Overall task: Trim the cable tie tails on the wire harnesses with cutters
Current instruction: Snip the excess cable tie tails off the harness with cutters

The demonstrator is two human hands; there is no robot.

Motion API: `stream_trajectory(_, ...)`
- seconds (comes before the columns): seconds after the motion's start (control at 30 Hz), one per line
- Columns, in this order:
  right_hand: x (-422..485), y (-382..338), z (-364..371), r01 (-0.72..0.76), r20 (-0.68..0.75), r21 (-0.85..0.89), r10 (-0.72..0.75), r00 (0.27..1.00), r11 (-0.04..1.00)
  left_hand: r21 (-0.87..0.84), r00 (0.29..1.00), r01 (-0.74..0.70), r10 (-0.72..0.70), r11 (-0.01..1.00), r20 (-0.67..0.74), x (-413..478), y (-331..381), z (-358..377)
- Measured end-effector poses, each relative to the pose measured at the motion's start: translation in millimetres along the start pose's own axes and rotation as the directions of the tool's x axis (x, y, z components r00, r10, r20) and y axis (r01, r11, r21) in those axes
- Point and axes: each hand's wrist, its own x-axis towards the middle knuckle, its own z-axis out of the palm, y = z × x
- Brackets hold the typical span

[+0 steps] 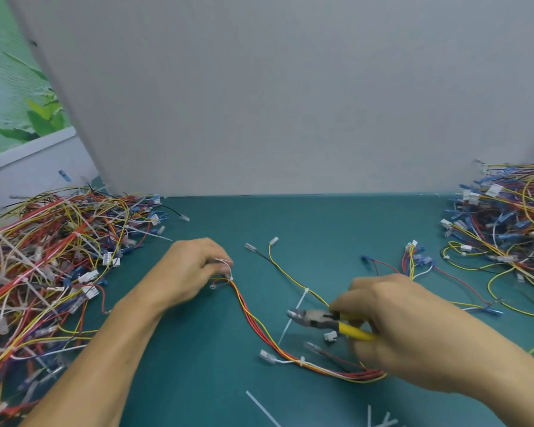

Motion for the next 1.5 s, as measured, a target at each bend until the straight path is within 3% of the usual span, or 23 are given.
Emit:
stream_trajectory(0.17,33,-18,12,-0.127,-0.141,-0.082,0.115,0.983,0.988,-0.219,1.0,0.024,-0.022,0.975,0.011,-8,5,13)
stream_trajectory(0.37,71,-38,27,-0.218,-0.142,-0.067,0.207,0.968,0.974,-0.358,0.997,0.073,-0.063,0.931,0.04,-13,1,26)
stream_trajectory(0.67,85,-56,40,-0.238,-0.035,-0.006,0.238,0.971,0.971,-0.311,0.998,0.062,-0.05,0.948,0.047,-10,-5,24)
stream_trajectory(1.5,89,-56,44,-0.238,-0.052,0.002,0.238,0.97,0.971,-0.345,0.995,0.098,-0.081,0.933,0.064,-11,-4,22)
